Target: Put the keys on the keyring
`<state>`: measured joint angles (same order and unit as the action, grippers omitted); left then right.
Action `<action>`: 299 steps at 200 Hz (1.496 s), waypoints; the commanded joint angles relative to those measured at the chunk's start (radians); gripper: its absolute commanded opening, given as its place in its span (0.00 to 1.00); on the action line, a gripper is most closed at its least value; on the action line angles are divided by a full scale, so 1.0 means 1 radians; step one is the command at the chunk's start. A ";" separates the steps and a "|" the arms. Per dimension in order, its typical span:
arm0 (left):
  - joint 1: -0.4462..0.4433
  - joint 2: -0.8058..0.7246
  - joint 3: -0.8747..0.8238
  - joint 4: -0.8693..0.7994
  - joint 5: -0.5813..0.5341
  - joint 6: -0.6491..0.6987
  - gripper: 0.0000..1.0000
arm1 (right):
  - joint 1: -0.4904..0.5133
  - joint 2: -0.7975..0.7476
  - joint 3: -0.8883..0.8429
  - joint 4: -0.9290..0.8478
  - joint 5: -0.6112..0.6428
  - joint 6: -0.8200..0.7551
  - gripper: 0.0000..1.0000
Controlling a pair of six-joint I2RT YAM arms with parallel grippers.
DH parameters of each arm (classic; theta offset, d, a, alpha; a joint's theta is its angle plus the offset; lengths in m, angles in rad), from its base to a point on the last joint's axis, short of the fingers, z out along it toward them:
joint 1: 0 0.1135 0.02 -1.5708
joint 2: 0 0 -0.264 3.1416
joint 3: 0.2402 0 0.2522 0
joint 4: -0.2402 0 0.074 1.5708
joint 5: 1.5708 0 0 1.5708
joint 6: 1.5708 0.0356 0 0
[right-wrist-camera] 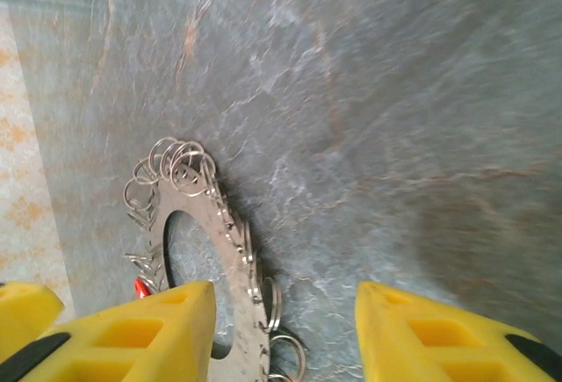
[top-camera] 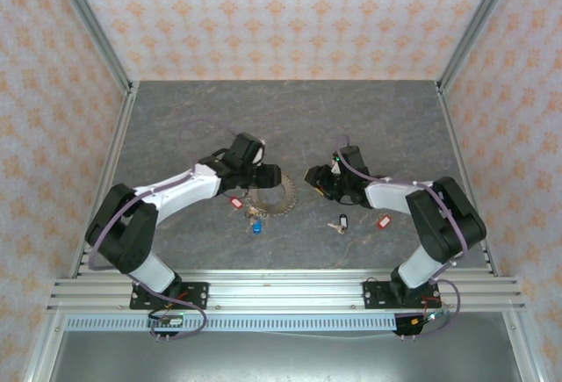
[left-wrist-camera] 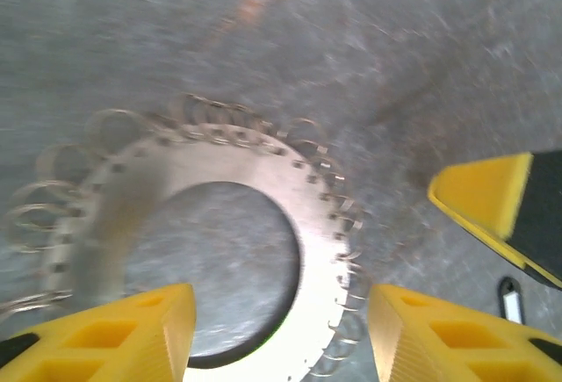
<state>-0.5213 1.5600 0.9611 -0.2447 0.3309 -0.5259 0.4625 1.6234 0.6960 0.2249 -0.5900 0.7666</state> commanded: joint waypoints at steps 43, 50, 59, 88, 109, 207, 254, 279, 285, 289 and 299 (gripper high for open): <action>0.101 0.008 -0.072 -0.058 -0.002 -0.003 0.45 | 0.068 0.077 0.076 -0.022 0.012 0.008 0.41; 0.103 0.018 -0.072 -0.054 0.005 -0.003 0.45 | 0.068 0.081 0.076 -0.028 0.008 0.004 0.41; 0.101 0.027 -0.072 -0.046 0.011 -0.003 0.44 | 0.068 0.082 0.078 -0.034 0.000 0.003 0.41; 0.101 0.045 -0.070 -0.052 -0.022 -0.002 0.42 | 0.073 0.087 0.079 -0.049 -0.017 0.000 0.38; 0.101 0.060 -0.068 -0.053 -0.040 -0.003 0.40 | 0.079 0.093 0.076 -0.051 -0.011 -0.002 0.36; 0.102 0.123 -0.058 -0.046 -0.033 -0.003 0.35 | 0.087 0.139 0.086 0.041 -0.085 0.042 0.29; 0.101 0.134 -0.066 -0.041 -0.034 -0.003 0.32 | 0.087 0.157 0.079 0.106 -0.108 0.073 0.30; 0.101 0.136 -0.072 -0.037 -0.032 -0.003 0.31 | 0.087 0.168 0.077 0.140 -0.118 0.089 0.29; 0.098 0.135 -0.074 -0.036 -0.031 -0.003 0.31 | 0.087 0.168 0.074 0.146 -0.112 0.094 0.29; 0.099 0.134 -0.075 -0.035 -0.031 -0.003 0.31 | 0.087 0.167 0.073 0.151 -0.108 0.095 0.29; 0.099 0.131 -0.078 -0.034 -0.032 -0.003 0.31 | 0.087 0.169 0.072 0.156 -0.106 0.092 0.29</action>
<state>-0.4244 1.6718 0.8909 -0.2684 0.3241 -0.5262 0.5438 1.7790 0.7563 0.3130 -0.6853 0.8398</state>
